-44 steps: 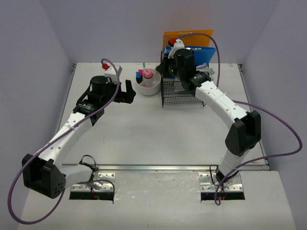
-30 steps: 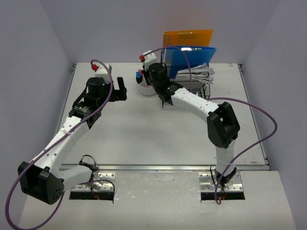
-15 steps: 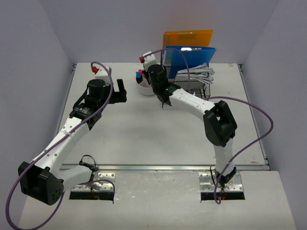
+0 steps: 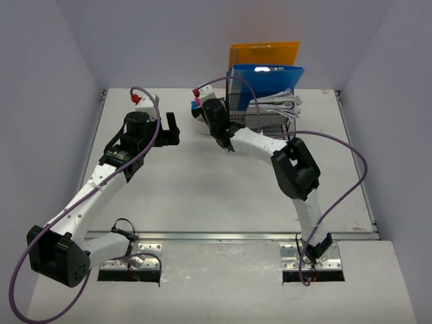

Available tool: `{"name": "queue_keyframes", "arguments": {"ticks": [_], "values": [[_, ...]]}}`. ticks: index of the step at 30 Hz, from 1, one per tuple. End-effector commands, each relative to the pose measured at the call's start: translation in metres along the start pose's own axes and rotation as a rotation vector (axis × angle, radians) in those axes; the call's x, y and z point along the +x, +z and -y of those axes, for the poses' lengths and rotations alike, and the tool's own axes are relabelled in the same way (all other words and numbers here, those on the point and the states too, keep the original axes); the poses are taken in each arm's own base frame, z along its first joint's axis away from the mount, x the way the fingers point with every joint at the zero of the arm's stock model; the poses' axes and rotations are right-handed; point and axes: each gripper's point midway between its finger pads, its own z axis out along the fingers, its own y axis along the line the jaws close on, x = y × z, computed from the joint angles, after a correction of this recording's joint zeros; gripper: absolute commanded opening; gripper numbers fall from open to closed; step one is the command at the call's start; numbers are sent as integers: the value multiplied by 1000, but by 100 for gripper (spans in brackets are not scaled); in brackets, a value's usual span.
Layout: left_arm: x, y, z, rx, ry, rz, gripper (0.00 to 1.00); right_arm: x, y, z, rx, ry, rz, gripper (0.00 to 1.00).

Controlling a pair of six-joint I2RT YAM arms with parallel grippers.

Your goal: Organize the desk

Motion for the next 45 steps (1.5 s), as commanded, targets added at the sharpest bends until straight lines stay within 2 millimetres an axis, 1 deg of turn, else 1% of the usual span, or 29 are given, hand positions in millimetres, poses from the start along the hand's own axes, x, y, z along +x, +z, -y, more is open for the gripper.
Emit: {"name": "queue_keyframes", "arguments": {"ticks": [1,9,14,19,21,22,24,27,30,33,36,37,38,39,41,43,44,45], "values": [[-5,3,-2,1,-18,21,100,-46,4,20,84,61,128,0],[-1,9,-3,1,-22,8,100,-45,8,31,122,38,143,0],[-1,11,-3,4,-24,3,100,-38,13,36,134,31,134,2],[-1,13,-5,1,-24,2,100,-35,17,37,142,23,151,3],[-2,13,-5,2,-25,2,100,-35,18,37,144,21,156,5],[-2,13,-5,3,-25,2,100,-35,19,37,145,20,158,9],[-2,13,-5,2,-26,2,100,-35,20,36,142,17,162,25],[-1,14,-5,2,-26,-1,100,-36,22,38,144,15,167,37],[-2,14,-6,1,-29,1,100,-37,21,38,145,11,174,40],[-3,14,-7,-3,-30,3,100,-45,17,38,130,17,185,42],[-8,13,-8,-6,-31,11,100,-62,7,30,71,13,220,44],[-11,12,-8,-7,-28,15,100,-73,-1,25,44,10,249,47],[-14,12,-7,-5,-23,18,100,-88,-14,17,4,-1,288,50],[-18,11,-6,-4,-17,19,100,-98,-24,12,-23,-11,313,52],[-24,8,-4,4,-5,7,100,-118,-47,2,-88,-34,363,63],[-37,6,2,21,3,5,100,-136,-81,-6,-214,-48,385,77],[-38,5,3,26,15,-9,100,-136,-89,-7,-245,-56,376,87],[-38,5,4,30,24,-19,100,-137,-97,-6,-276,-70,359,94]]}}
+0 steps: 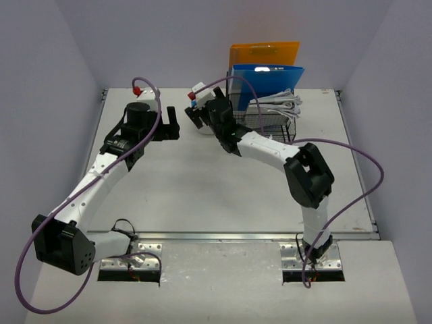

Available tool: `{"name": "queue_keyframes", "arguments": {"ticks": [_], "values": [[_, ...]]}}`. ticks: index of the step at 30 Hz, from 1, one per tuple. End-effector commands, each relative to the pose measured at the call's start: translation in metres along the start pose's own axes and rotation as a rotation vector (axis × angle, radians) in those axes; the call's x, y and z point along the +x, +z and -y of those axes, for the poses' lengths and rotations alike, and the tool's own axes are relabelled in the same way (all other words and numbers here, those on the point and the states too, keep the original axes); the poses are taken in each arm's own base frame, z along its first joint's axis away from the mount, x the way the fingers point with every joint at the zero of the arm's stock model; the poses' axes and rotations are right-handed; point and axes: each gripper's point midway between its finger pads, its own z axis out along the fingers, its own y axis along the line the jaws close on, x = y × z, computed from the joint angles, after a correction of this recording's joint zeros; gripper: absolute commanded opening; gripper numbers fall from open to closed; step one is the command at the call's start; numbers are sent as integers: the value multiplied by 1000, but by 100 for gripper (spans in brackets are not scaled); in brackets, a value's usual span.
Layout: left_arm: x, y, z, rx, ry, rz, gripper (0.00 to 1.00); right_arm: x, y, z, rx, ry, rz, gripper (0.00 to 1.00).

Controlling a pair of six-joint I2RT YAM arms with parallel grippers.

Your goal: Organize the desk

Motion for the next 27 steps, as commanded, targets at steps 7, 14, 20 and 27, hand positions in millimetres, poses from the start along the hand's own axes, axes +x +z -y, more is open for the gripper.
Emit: {"name": "queue_keyframes", "arguments": {"ticks": [7,14,20,27], "values": [[-16,-13,11,91,75,-15,100,-49,-143,76,-203,-10,-70,99],[-22,-25,6,115,77,27,100,61,-233,157,-26,123,-238,99],[-22,-38,-15,56,95,77,100,86,-276,151,-5,159,-195,99],[-27,-57,-43,-22,78,143,100,98,-288,169,80,225,-166,99]]}}
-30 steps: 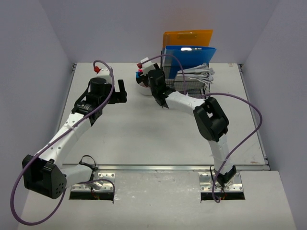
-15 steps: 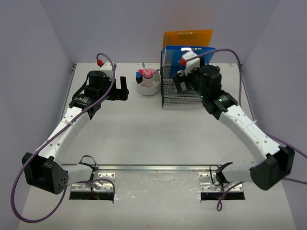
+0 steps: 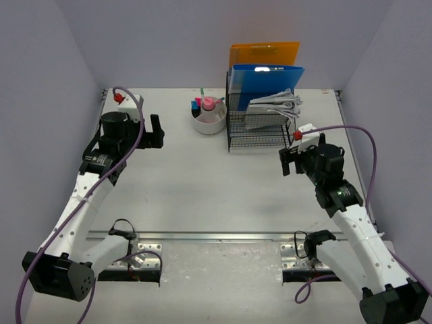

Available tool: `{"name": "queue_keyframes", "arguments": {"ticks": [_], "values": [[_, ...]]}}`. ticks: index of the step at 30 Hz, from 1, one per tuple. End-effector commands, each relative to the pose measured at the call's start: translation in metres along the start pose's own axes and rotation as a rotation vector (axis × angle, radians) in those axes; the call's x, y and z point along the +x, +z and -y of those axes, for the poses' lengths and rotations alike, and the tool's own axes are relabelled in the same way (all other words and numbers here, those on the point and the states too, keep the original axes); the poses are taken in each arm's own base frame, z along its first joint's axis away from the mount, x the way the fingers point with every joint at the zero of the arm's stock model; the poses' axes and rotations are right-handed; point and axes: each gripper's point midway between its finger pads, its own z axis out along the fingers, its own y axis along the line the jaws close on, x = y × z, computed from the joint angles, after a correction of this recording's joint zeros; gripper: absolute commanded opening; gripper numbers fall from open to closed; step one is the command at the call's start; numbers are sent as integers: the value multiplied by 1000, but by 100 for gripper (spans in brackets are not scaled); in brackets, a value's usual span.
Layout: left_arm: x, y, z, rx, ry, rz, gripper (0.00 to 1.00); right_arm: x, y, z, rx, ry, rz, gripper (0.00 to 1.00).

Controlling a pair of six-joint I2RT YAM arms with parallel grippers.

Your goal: Organize the desk

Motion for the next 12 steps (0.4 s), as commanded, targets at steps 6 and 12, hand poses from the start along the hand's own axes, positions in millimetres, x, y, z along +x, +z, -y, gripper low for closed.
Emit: {"name": "queue_keyframes", "arguments": {"ticks": [6,12], "values": [[-25,-22,-25,-73,9,136,100,-26,-5,18,47,89,110,99],[-25,-26,-25,-71,12,151,100,-28,-7,23,63,98,116,99]]}}
